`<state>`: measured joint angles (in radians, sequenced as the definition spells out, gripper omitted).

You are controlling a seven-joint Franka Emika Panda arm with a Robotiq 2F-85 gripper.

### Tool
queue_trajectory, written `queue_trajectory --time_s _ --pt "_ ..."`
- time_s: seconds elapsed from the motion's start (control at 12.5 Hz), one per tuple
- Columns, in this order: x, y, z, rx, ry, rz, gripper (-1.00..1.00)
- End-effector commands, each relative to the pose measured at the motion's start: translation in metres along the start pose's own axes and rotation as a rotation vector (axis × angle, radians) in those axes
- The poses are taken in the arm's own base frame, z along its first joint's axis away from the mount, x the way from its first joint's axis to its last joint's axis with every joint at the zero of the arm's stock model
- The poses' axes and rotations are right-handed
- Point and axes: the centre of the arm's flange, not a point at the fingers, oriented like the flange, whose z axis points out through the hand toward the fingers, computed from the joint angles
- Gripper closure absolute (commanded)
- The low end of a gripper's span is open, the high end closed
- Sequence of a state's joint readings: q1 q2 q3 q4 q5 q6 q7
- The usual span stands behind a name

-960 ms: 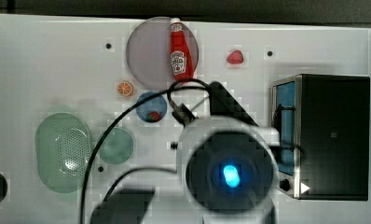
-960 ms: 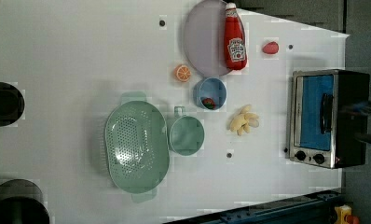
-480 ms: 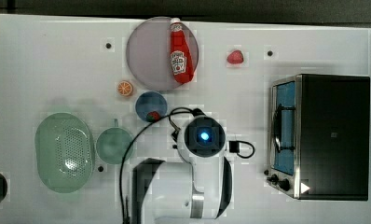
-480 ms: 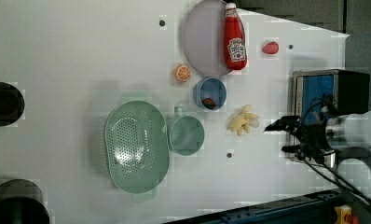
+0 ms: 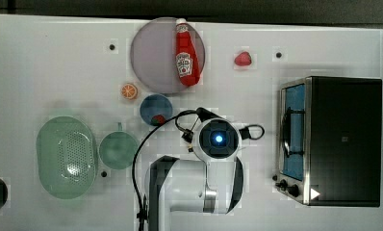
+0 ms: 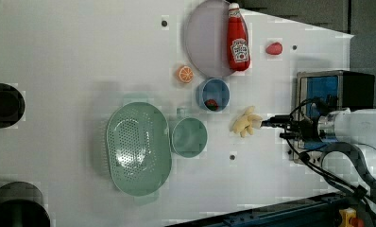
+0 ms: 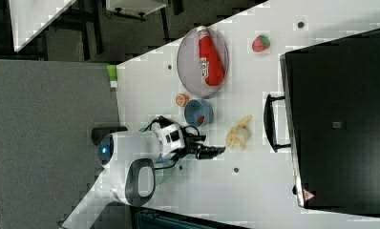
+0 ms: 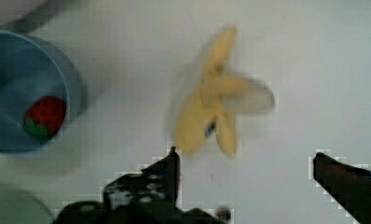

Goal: Pick Banana and place it in mug.

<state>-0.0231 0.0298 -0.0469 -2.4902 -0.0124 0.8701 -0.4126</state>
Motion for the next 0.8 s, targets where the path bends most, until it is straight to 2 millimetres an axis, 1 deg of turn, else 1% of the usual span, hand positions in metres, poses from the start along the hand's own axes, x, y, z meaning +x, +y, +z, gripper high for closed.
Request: queue_trajectory --time_s 0.08,0.24,0.48,0.56,0.8 --pt "0.012 0.004 0.043 0.004 0.028 -0.185 -1.0" --pt "0.015 0.002 0.072 0.0 0.027 -0.187 -1.0" --pt "0.016 -0.001 0.104 0.003 0.05 -0.195 -1.0" --pt "0.015 -0.003 0.112 0.004 0.053 -0.199 -1.0" --pt "0.01 -0.008 0.122 0.004 0.04 -0.202 -1.0"
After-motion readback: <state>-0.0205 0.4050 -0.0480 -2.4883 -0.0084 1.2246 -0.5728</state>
